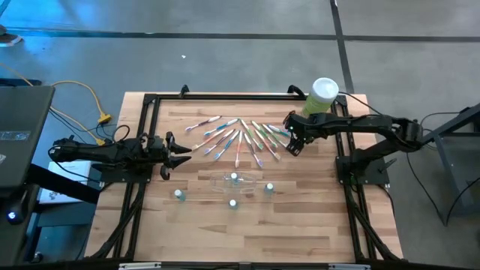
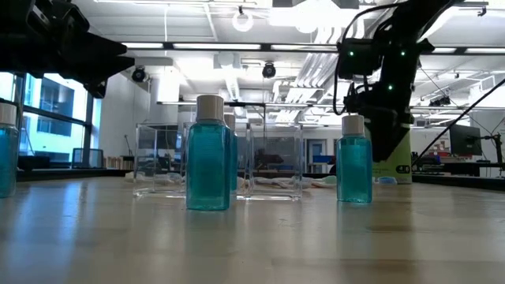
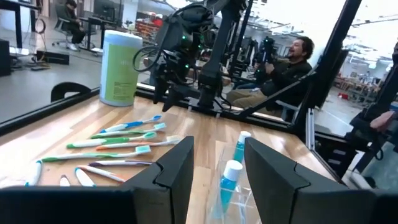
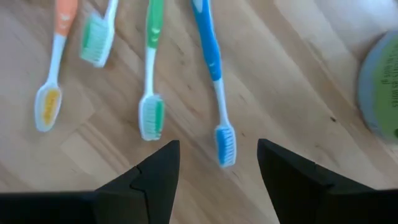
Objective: Pick & Place toothbrushing station
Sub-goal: Put the blue toothbrush into the transparent organizer
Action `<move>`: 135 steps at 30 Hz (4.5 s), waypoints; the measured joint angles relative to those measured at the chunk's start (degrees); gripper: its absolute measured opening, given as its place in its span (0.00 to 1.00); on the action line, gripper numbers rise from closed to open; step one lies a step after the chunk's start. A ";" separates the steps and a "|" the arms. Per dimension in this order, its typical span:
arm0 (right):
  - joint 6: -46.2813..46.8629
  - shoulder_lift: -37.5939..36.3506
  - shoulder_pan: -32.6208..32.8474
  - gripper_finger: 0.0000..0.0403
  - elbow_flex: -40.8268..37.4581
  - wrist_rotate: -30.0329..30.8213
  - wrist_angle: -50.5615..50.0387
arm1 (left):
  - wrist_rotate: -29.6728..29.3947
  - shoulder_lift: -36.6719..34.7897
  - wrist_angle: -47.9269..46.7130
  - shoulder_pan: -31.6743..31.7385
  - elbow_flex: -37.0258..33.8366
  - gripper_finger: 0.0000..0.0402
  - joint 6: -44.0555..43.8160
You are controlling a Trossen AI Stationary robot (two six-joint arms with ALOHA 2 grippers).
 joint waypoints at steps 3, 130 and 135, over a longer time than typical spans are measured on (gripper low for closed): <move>-1.51 0.12 -0.27 0.51 0.00 -1.58 -0.05 | 0.00 0.01 -0.02 -0.01 0.00 0.34 -0.51; -65.10 6.82 48.56 0.02 7.77 36.09 52.91 | 16.74 62.20 21.43 0.92 36.26 0.34 -52.30; -68.34 6.82 48.48 0.02 8.95 36.65 53.00 | 19.80 65.79 25.39 1.09 36.29 0.34 -55.58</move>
